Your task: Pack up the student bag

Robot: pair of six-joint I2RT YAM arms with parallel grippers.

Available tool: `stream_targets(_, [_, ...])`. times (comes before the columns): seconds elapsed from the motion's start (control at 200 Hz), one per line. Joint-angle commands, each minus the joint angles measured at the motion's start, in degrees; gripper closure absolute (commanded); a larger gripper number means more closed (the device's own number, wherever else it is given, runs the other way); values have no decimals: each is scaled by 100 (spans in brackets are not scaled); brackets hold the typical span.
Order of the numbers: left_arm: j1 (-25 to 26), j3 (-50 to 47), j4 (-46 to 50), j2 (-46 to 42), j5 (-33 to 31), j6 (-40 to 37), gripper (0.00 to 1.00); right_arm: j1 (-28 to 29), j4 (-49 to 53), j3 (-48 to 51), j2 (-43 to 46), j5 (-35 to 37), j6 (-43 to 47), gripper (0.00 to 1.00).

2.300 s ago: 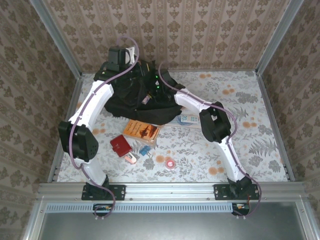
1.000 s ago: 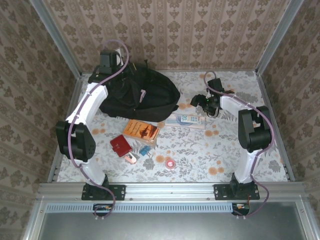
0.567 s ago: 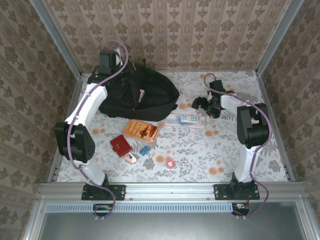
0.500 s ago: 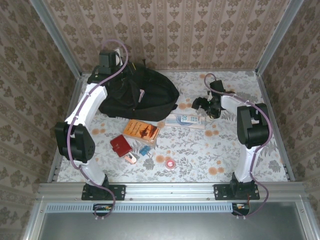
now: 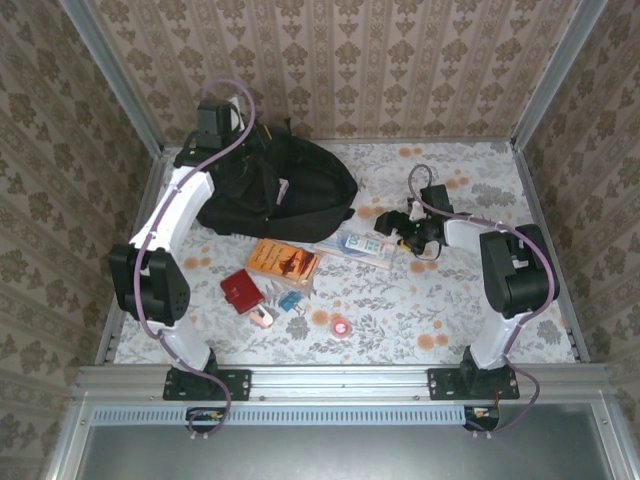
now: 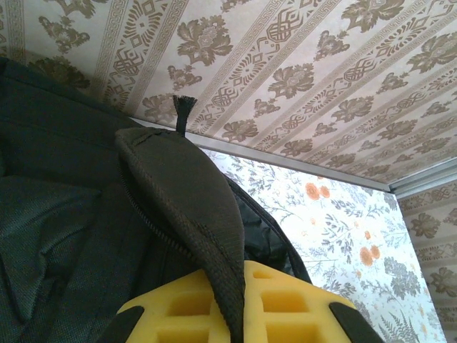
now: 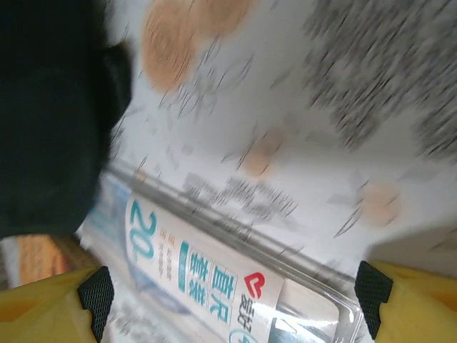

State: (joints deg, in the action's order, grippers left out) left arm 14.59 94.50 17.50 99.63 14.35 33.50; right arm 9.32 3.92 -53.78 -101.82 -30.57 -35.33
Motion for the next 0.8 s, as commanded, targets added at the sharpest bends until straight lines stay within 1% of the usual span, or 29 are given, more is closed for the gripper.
stream_targets(0.0, [-62,18,-322,-325,69,85,100,379,-103,474,354,-758,-483,11])
stream_targets(0.1, [-55,8,-310,-356,53,69,100,651,-268,873,654,-890,-660,11])
stream_targets(0.195, [-50,3,-306,-357,50,57,100,1001,-333,1051,828,-1297,-662,11])
stream_targets(0.255, [-50,-1,-308,-356,42,60,100,1244,-173,1002,833,-1552,-547,11])
stream_targets(0.295, [-48,-5,-304,-348,42,64,100,1369,105,898,838,-1569,-350,12])
stream_targets(0.365, [-45,-6,-300,-338,50,69,100,1446,656,723,928,-1296,24,12])
stream_targets(0.47, [-35,-19,-291,-346,20,47,100,1322,1233,473,1102,-642,394,14])
stream_targets(0.565, [-27,-26,-291,-343,2,34,100,1207,1440,183,1031,-265,461,16])
stream_targets(0.63, [-18,-32,-291,-328,-2,34,100,1203,1626,-112,850,150,570,18])
stream_targets(0.705, [-10,-15,-292,-319,3,34,100,1195,1678,-415,512,194,638,18])
stream_targets(0.795, [-9,-18,-282,-326,-2,26,100,1231,1662,-743,54,40,646,18])
